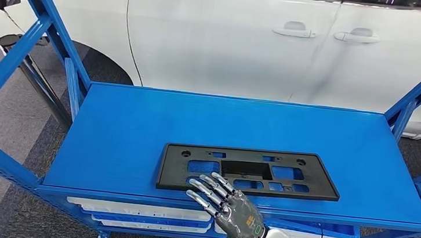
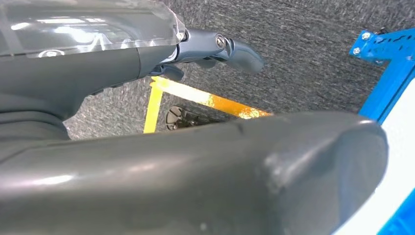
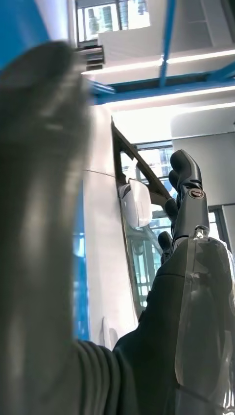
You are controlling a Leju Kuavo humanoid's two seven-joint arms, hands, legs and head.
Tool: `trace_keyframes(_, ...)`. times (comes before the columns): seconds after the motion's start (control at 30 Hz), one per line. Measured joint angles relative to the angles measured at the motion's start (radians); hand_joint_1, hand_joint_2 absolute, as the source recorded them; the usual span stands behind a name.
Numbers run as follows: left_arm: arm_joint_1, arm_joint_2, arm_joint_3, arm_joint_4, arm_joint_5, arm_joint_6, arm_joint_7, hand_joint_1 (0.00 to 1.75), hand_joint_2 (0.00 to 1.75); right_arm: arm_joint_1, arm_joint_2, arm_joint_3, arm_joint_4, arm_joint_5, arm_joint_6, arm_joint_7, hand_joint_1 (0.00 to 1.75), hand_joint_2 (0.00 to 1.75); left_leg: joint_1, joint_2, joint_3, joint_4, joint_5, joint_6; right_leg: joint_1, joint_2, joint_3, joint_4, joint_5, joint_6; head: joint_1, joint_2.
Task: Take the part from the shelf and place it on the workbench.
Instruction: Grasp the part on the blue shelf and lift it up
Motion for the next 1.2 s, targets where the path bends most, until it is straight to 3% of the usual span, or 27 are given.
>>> trace_keyframes(0.03, 0.000, 0.000, 0.000, 0.000, -0.001, 0.001, 0.000, 0.00, 0.00, 0.000, 0.000, 0.004, 0.007, 0.016, -0.015, 0.015, 0.00, 1.75, 0.000, -0.001, 0.001, 0.001, 0.000, -0.001, 0.000, 0.000, 0.018, -0.037, 0.028, -0.002, 0.000, 0.000)
trace_keyframes(0.1, 0.000, -0.001, 0.000, 0.000, -0.002, 0.004, 0.000, 0.00, 0.00, -0.006, 0.000, 0.008, 0.018, 0.047, -0.056, 0.050, 0.00, 1.75, -0.002, -0.002, 0.002, 0.004, -0.003, -0.004, 0.001, 0.000, 0.089, -0.182, 0.095, -0.008, 0.000, 0.000)
trace_keyframes(0.17, -0.001, -0.002, 0.000, 0.000, -0.005, 0.007, 0.000, 0.00, 0.00, -0.020, 0.000, 0.014, 0.033, 0.068, -0.109, 0.090, 0.00, 1.75, -0.005, -0.003, 0.001, 0.008, -0.007, -0.012, 0.004, 0.000, 0.133, -0.277, 0.126, -0.016, 0.000, 0.000)
trace_keyframes(0.27, -0.003, -0.002, -0.001, 0.000, -0.012, 0.010, -0.001, 0.00, 0.00, -0.045, -0.001, 0.027, 0.058, 0.068, -0.173, 0.131, 0.00, 1.75, -0.004, -0.003, -0.001, 0.010, -0.009, -0.026, 0.006, 0.000, 0.136, -0.292, 0.129, -0.031, 0.000, 0.000)
trace_keyframes(0.33, -0.005, -0.004, -0.002, 0.000, -0.017, 0.012, -0.001, 0.00, 0.00, -0.064, -0.001, 0.037, 0.076, 0.058, -0.203, 0.143, 0.00, 1.75, -0.002, -0.003, -0.017, 0.050, -0.037, -0.037, 0.003, -0.002, 0.140, -0.300, 0.133, -0.042, 0.000, 0.000)
trace_keyframes(0.43, -0.008, -0.007, -0.003, 0.000, -0.019, 0.014, 0.000, 0.00, 0.00, -0.092, -0.001, 0.053, 0.107, 0.050, -0.220, 0.148, 0.00, 1.75, 0.002, -0.003, -0.103, 0.238, -0.130, -0.047, 0.003, -0.006, 0.141, -0.303, 0.135, -0.049, 0.000, 0.000)
trace_keyframes(0.47, -0.008, -0.007, -0.003, 0.000, -0.019, 0.014, 0.001, 0.00, 0.00, -0.097, -0.001, 0.058, 0.117, 0.049, -0.221, 0.149, 0.00, 1.75, 0.002, -0.003, -0.129, 0.291, -0.146, -0.049, 0.004, -0.007, 0.141, -0.302, 0.134, -0.049, 0.000, 0.000)
trace_keyframes(0.5, -0.008, -0.007, -0.003, 0.000, -0.019, 0.015, 0.001, 0.00, 0.00, -0.102, -0.002, 0.061, 0.126, 0.046, -0.222, 0.149, 0.00, 1.75, 0.003, -0.003, -0.139, 0.310, -0.142, -0.050, 0.004, -0.007, 0.142, -0.302, 0.134, -0.050, 0.000, 0.000)
trace_keyframes(0.53, -0.008, -0.008, -0.003, 0.000, -0.018, 0.016, 0.001, 0.00, 0.00, -0.109, -0.002, 0.066, 0.135, 0.042, -0.223, 0.149, 0.00, 1.75, 0.003, -0.002, -0.130, 0.288, -0.119, -0.050, 0.004, -0.007, 0.142, -0.301, 0.134, -0.049, 0.000, 0.000)
trace_keyframes(0.6, -0.009, -0.008, -0.003, 0.000, -0.018, 0.019, 0.001, 0.00, 0.00, -0.131, -0.002, 0.078, 0.155, 0.028, -0.230, 0.148, 0.00, 1.75, 0.003, -0.002, -0.069, 0.152, -0.045, -0.046, 0.004, -0.006, 0.145, -0.300, 0.132, -0.047, 0.000, 0.000)
trace_keyframes(0.67, -0.011, -0.008, -0.003, 0.000, -0.017, 0.023, 0.002, 0.00, 0.00, -0.162, -0.002, 0.093, 0.177, 0.016, -0.233, 0.148, 0.00, 1.75, 0.000, -0.002, -0.019, 0.037, -0.005, -0.038, 0.008, -0.005, 0.144, -0.297, 0.130, -0.040, 0.000, 0.000)
trace_keyframes(0.77, -0.012, -0.008, -0.003, 0.000, -0.017, 0.026, 0.002, 0.00, 0.00, -0.207, -0.003, 0.120, 0.213, 0.010, -0.227, 0.141, 0.00, 1.75, -0.002, -0.006, -0.009, 0.011, -0.001, -0.021, 0.009, -0.005, 0.140, -0.296, 0.131, -0.024, 0.000, 0.000)
trace_keyframes(0.83, -0.011, -0.010, -0.003, 0.000, -0.016, 0.026, 0.001, 0.00, 0.00, -0.235, -0.003, 0.136, 0.239, 0.010, -0.217, 0.135, 0.00, 1.75, 0.000, -0.006, -0.008, 0.004, 0.005, -0.009, 0.008, -0.006, 0.131, -0.273, 0.113, -0.015, 0.000, 0.000)
trace_keyframes(0.87, -0.012, -0.011, -0.002, 0.000, -0.015, 0.026, 0.001, 0.00, 0.00, -0.249, -0.003, 0.142, 0.253, 0.010, -0.210, 0.133, 0.00, 1.75, 0.001, -0.006, -0.008, 0.001, 0.008, -0.004, 0.007, -0.005, 0.113, -0.232, 0.088, -0.011, 0.000, 0.000)
trace_keyframes(0.93, -0.013, -0.011, -0.002, 0.000, -0.015, 0.026, 0.001, 0.00, 0.00, -0.268, -0.003, 0.153, 0.280, 0.009, -0.201, 0.131, 0.00, 1.75, -0.001, -0.005, -0.009, 0.001, 0.009, 0.001, 0.004, -0.005, 0.052, -0.099, 0.021, -0.008, 0.000, 0.000)
trace_keyframes(0.97, -0.012, -0.011, -0.002, 0.000, -0.015, 0.026, 0.000, 0.00, 0.00, -0.273, -0.003, 0.158, 0.293, 0.009, -0.198, 0.130, 0.00, 1.75, -0.002, -0.006, -0.009, 0.001, 0.009, 0.003, 0.002, -0.005, 0.020, -0.033, -0.003, -0.007, 0.000, 0.000)
trace_keyframes(1.0, -0.011, -0.011, -0.002, 0.000, -0.014, 0.026, 0.000, 0.00, 0.00, -0.278, -0.003, 0.163, 0.306, 0.010, -0.196, 0.129, 0.00, 1.75, -0.003, -0.007, -0.009, 0.002, 0.009, 0.003, 0.001, -0.005, 0.001, 0.004, -0.009, -0.007, 0.000, 0.000)
trace_keyframes(1.03, -0.010, -0.011, -0.002, 0.000, -0.014, 0.026, 0.000, 0.00, 0.00, -0.283, -0.003, 0.168, 0.319, 0.012, -0.195, 0.128, 0.00, 1.75, -0.004, -0.008, -0.009, 0.003, 0.008, 0.003, 0.001, -0.005, 0.001, 0.001, 0.006, -0.008, 0.000, 0.000)
trace_keyframes(1.07, -0.010, -0.011, -0.001, 0.000, -0.014, 0.026, 0.000, 0.00, 0.00, -0.290, -0.003, 0.173, 0.332, 0.016, -0.195, 0.128, 0.00, 1.75, -0.004, -0.010, -0.008, 0.004, 0.008, 0.003, 0.001, -0.005, 0.020, -0.042, 0.038, -0.010, 0.000, 0.000)
trace_keyframes(1.13, -0.010, -0.012, 0.000, 0.000, -0.013, 0.026, 0.000, 0.00, 0.00, -0.308, -0.003, 0.182, 0.357, 0.030, -0.197, 0.131, 0.00, 1.75, -0.005, -0.012, -0.006, 0.006, 0.005, -0.001, 0.003, -0.005, 0.089, -0.188, 0.108, -0.019, 0.000, 0.000)
trace_keyframes(1.2, -0.011, -0.013, 0.001, 0.000, -0.010, 0.026, -0.002, 0.00, 0.00, -0.328, -0.003, 0.190, 0.382, 0.042, -0.199, 0.135, 0.00, 1.75, -0.008, -0.013, -0.010, 0.009, 0.003, -0.008, 0.007, -0.005, 0.128, -0.277, 0.136, -0.025, 0.000, 0.000)
